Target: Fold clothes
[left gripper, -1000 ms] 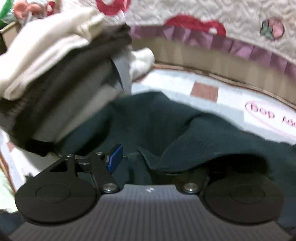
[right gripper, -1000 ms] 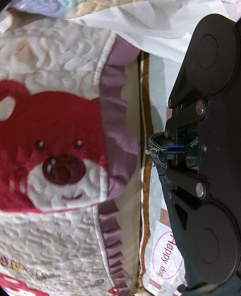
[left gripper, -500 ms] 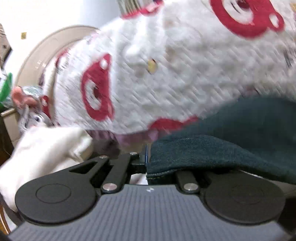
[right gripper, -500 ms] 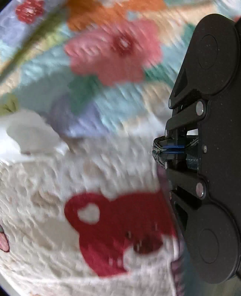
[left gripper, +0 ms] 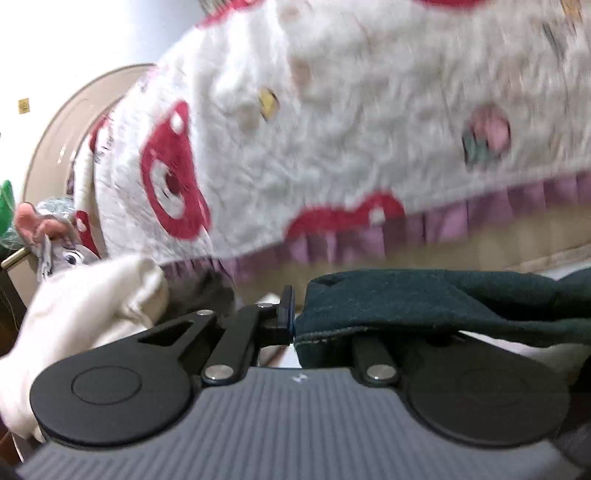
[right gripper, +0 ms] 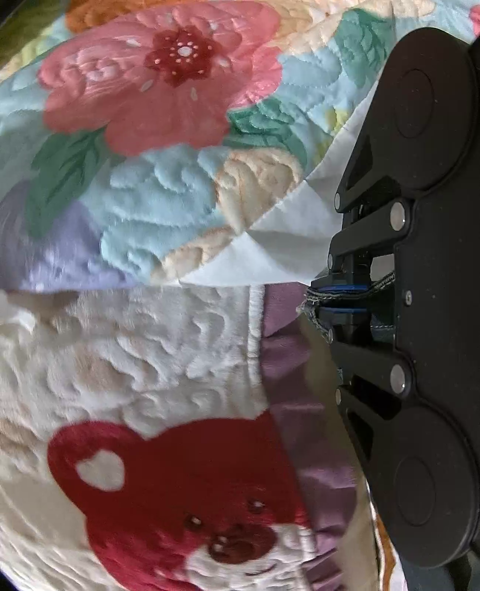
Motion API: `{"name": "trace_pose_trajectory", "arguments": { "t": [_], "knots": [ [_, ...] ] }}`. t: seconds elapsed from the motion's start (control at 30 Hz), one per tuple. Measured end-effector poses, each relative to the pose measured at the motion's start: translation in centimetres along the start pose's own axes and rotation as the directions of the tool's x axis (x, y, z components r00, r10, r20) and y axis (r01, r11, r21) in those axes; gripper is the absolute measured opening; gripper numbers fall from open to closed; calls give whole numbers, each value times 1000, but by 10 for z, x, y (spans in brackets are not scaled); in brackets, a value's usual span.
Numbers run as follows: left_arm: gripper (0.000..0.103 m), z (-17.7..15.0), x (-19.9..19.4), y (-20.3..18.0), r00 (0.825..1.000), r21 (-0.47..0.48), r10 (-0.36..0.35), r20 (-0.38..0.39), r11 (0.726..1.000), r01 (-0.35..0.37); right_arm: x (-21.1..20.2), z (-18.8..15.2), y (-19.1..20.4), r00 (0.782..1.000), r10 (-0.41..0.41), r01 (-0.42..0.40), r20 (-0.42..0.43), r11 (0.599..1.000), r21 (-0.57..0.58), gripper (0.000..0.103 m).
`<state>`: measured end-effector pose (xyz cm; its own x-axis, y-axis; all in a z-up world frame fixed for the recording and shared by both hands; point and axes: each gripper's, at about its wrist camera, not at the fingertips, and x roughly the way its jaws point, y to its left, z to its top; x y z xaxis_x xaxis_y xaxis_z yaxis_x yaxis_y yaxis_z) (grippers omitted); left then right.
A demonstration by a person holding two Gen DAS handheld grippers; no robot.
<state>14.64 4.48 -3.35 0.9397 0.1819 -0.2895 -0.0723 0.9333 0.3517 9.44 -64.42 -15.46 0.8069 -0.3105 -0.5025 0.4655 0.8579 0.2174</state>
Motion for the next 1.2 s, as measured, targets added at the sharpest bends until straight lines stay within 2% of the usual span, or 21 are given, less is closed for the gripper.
{"name": "trace_pose_trajectory", "arguments": {
  "t": [0.07,0.1,0.17,0.2,0.3,0.33,0.43,0.53,0.6,0.7,0.73,0.77,0.8,0.87,0.93,0.97,1.0,1.03,1.1,1.13,1.2],
  "knots": [
    [9,5,-5,9,999,-48,-1,-44,999,-1,11,-4,0,998,-44,43,-52,999,-31,14],
    [9,2,2,10,994,-49,-29,-104,999,24,18,-7,1,994,-70,66,-80,997,-48,24],
    [9,-5,16,10,970,-49,-88,-224,996,79,38,-17,-10,976,-73,76,-203,997,5,30],
    [9,-7,15,4,969,3,-92,-228,995,96,41,-22,-18,975,-29,46,-222,996,70,29],
    [9,-7,8,-15,974,156,-85,-210,980,120,25,-13,-26,967,-23,60,-255,989,136,32],
    [10,-5,7,-14,974,152,-89,-207,981,122,20,-9,-28,963,-25,68,-267,986,154,33],
    [13,-1,10,-4,969,85,-112,-221,987,134,-9,-3,-22,948,-157,200,-277,971,134,36],
    [13,-11,14,6,964,-7,-122,-237,992,124,-54,-9,-2,953,-232,260,-196,956,137,39],
    [13,-20,16,8,962,-58,-139,-237,990,129,-75,-18,34,977,-161,169,-137,984,49,39],
    [13,-19,16,13,960,-68,-160,-228,987,149,-92,-30,106,991,81,-95,-102,985,-146,39],
    [12,-17,16,15,961,-65,-167,-221,986,156,-98,-36,132,970,203,-226,-131,953,-204,39],
    [12,-12,14,16,965,-50,-164,-205,986,157,-103,-42,156,922,327,-372,-207,896,-241,39],
    [12,-6,12,17,971,-29,-155,-184,988,153,-107,-49,178,849,438,-514,-296,817,-262,39],
    [12,6,-4,22,986,-12,-139,-87,990,139,-122,-71,216,626,638,-768,-447,605,-211,31],
    [13,14,-18,27,992,-21,-122,-10,992,122,-144,-93,250,559,647,-818,-519,535,-214,31],
    [13,15,-25,29,994,-39,-113,13,993,113,-153,-99,264,569,630,-814,-529,524,-252,34],
    [13,17,-32,31,994,-58,-103,36,993,105,-163,-105,276,600,608,-795,-520,525,-304,37],
    [13,12,-32,31,994,-59,-106,20,993,107,-170,-111,289,640,581,-765,-503,540,-350,40],
    [13,1,-29,28,993,-54,-116,-21,992,115,-175,-128,315,674,543,-737,-501,535,-413,48],
    [13,-5,-24,28,992,-49,-120,-47,992,117,-176,-138,328,663,528,-748,-530,487,-451,48],
    [13,-15,-16,28,988,-53,-124,-90,991,119,-181,-160,345,671,489,-739,-557,388,-550,46]
  ]
}}
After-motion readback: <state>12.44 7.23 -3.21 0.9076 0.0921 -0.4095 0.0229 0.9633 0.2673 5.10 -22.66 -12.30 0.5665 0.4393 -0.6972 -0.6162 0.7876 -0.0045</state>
